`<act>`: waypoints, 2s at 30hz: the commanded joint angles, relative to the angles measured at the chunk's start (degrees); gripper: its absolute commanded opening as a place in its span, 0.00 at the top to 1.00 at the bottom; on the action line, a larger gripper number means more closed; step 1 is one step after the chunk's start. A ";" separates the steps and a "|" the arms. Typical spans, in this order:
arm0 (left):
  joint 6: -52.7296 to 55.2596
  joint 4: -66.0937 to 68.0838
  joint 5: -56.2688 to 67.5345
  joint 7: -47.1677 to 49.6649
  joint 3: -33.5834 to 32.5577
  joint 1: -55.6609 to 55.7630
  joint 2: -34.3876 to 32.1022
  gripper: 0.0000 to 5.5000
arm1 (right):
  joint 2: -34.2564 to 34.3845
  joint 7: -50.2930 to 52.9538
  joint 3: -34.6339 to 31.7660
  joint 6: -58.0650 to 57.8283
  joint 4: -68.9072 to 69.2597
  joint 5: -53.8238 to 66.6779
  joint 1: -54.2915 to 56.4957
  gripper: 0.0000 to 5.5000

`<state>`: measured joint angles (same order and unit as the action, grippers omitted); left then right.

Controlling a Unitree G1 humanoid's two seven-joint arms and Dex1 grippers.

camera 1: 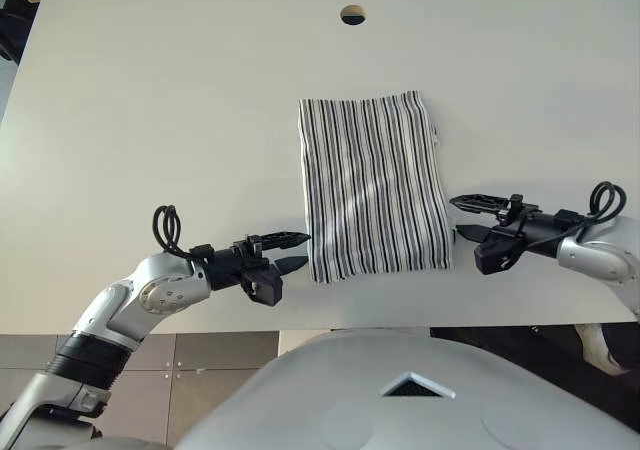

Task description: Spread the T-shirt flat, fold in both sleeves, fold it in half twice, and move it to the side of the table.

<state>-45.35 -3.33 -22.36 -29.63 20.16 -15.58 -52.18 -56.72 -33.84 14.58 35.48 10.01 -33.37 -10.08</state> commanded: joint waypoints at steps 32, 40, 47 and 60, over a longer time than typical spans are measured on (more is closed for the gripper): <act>-6.17 10.10 -1.22 -5.79 7.41 6.96 3.19 0.98 | 4.16 -0.95 5.03 -0.58 -1.61 -0.41 0.75 0.97; -7.19 8.77 5.48 -6.30 5.60 2.19 -0.73 0.98 | 3.42 -1.98 2.81 -0.98 2.07 10.98 -4.46 0.98; -1.06 0.56 21.05 -6.46 2.28 -3.46 -1.07 0.98 | 1.04 -8.82 1.45 -4.18 3.99 29.45 -9.88 0.98; 17.26 20.58 12.07 3.90 -3.66 22.46 17.62 0.98 | 25.04 2.57 -1.34 -24.77 -13.26 35.32 16.01 0.98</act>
<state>-29.22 12.97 -7.14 -27.13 16.45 2.58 -35.76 -33.95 -34.39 14.20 12.09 1.01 4.67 1.94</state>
